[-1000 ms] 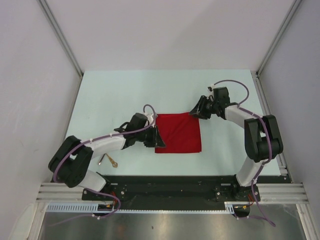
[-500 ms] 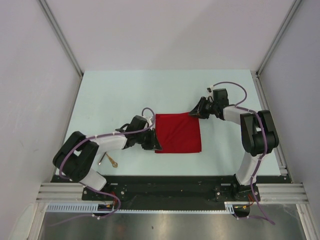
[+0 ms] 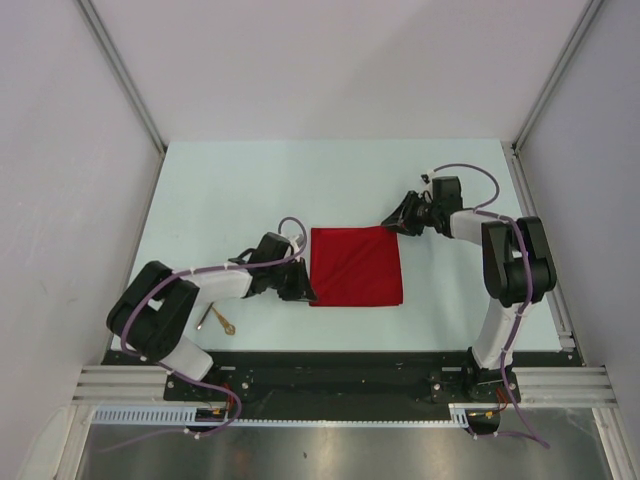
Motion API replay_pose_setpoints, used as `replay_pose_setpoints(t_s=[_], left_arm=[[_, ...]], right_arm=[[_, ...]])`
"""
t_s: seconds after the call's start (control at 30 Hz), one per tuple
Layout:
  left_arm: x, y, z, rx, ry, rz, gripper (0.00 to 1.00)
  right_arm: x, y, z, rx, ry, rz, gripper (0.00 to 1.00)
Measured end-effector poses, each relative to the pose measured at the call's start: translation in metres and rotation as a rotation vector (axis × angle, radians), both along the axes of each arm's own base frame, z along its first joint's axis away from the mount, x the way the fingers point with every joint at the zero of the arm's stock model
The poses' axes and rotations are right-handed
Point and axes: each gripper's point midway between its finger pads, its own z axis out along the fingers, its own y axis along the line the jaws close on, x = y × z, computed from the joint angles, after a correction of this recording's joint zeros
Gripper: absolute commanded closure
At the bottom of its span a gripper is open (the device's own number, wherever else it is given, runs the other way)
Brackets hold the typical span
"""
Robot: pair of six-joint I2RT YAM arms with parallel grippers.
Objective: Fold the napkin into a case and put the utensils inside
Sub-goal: Smooth out the upper triangle-folded napkin at the center of the board.
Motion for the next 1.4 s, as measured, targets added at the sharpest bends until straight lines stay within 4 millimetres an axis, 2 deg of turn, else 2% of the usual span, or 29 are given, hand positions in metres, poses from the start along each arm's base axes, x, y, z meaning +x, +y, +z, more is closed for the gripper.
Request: replay_pose_setpoints(t_s=[0.13,0.33,0.47,0.6,0.87,1.4], left_arm=[[-0.003,0.000,0.003,-0.012,-0.001,-0.006,0.79],[-0.010,-0.006,0.025,-0.080,-0.011,-0.035,0.75],[-0.008,-0.013,0.039,-0.121,-0.020,-0.039,0.75],[-0.001,-0.018,0.047,-0.138,-0.026,-0.035,0.76],[0.002,-0.019,0.029,-0.119,0.027,-0.014,0.77],[0.001,-0.016,0.020,-0.098,0.040,-0.003,0.79]], right_arm=[[0.008,-0.008,0.005,0.000,-0.010,-0.021,0.59],[0.029,-0.011,0.018,-0.006,-0.031,-0.034,0.56],[0.039,-0.009,0.014,-0.010,-0.017,-0.030,0.57],[0.033,-0.008,0.002,-0.021,0.030,-0.017,0.57],[0.022,-0.007,-0.005,-0.035,0.063,0.010,0.59],[0.012,0.007,-0.008,-0.054,0.070,0.060,0.59]])
